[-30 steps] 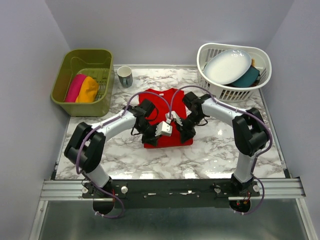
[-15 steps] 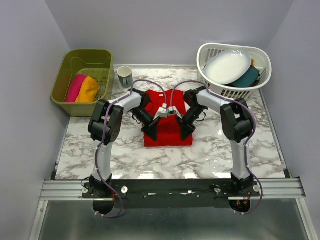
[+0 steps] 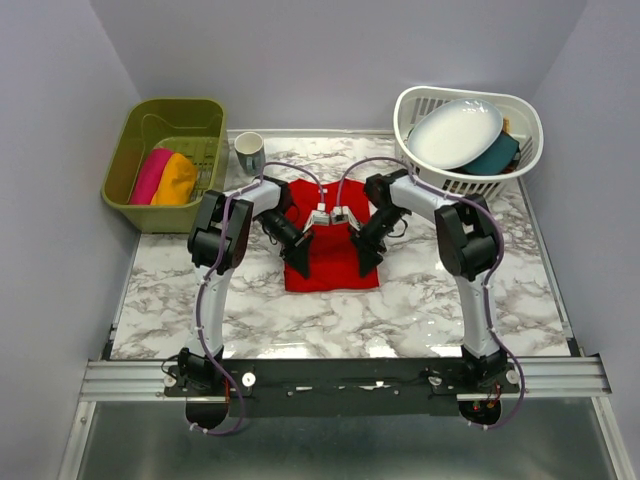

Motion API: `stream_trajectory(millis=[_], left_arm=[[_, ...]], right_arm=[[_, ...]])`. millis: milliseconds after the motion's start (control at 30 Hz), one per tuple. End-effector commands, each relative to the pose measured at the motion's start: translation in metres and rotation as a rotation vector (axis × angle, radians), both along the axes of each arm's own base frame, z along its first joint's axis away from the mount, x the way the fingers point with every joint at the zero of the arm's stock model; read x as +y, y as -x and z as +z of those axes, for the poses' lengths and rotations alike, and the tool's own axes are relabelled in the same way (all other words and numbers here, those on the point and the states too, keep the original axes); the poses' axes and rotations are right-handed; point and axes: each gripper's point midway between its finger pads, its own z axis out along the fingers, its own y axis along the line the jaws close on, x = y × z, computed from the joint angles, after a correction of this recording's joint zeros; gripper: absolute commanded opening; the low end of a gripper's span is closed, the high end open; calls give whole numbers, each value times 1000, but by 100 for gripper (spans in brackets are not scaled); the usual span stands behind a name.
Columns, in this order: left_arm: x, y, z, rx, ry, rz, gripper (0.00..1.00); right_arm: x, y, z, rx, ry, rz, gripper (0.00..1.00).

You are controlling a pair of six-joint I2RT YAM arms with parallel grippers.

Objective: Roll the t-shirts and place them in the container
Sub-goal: Roll the T-shirt to the center of the board.

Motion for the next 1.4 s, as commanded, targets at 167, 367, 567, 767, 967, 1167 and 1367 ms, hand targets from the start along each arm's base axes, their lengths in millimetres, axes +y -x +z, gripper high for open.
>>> stream_trajectory(millis=[167, 367, 567, 767, 967, 1167, 1367], left_arm=[[19, 14, -7, 115, -124, -27, 1], [15, 11, -6, 130, -128, 3, 1], [17, 14, -9, 162, -157, 20, 2], [15, 14, -9, 209, -167, 31, 2], [15, 13, -9, 227, -160, 39, 2], [13, 7, -7, 255, -147, 64, 3], [14, 5, -8, 265, -151, 76, 4]], right_arm=[[-21, -68, 56, -624, -69, -296, 100], [-21, -35, 77, -1241, -197, -132, 99], [0, 3, 57, -1251, -233, 47, 100], [14, 12, 34, -1324, -260, 182, 98], [23, 18, 12, -1350, -253, 261, 89], [17, 19, -16, -1382, -209, 335, 79], [13, 10, -32, -1436, -158, 381, 53]])
